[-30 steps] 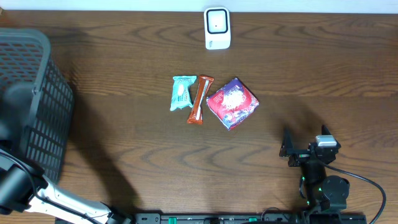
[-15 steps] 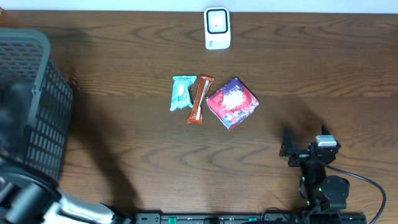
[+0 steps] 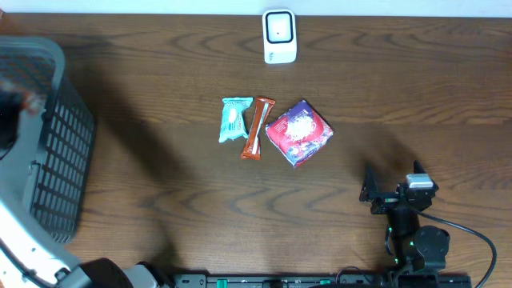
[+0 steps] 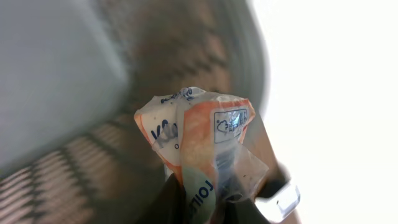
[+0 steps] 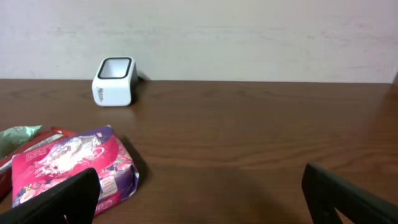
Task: Scan the item barcode
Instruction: 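Reach the left gripper into the basket and grasp the orange Kleenex pack, then hold the orange pack toward the scanner and lower it near the others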
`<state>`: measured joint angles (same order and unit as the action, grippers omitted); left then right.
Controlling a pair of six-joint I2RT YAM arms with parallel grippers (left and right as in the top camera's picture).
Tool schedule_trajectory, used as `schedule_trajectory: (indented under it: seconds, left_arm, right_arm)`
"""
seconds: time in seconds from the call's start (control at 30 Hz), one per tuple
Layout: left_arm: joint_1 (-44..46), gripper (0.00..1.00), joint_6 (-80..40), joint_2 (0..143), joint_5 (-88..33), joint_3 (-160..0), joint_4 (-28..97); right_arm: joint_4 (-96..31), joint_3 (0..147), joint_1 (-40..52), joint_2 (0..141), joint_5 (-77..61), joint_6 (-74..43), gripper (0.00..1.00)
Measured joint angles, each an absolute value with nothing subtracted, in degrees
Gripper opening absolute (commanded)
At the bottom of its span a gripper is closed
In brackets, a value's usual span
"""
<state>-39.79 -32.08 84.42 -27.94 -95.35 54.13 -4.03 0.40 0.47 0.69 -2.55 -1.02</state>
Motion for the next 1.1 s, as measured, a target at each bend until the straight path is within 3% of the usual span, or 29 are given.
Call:
schedule_trajectory:
  seconds: [0.57,0.8,1.1]
  left_arm:
    - [-1.5,0.07,-18.0,81.7,-13.1,-93.8,53.8]
    - [12.5,0.07,-16.3,92.0,-11.2,-90.2,53.0]
    - [21.7,0.07,-16.5,108.4,-10.6,-89.5,46.5]
  right_arm:
    - [-4.0,0.4,0.5,0.7,-2.5,-1.0,0.99]
    - [-4.0,0.4,0.5,0.7,-2.5,-1.0,0.99]
    - [-4.0,0.4,0.5,0.7,-2.5,-1.0,0.99]
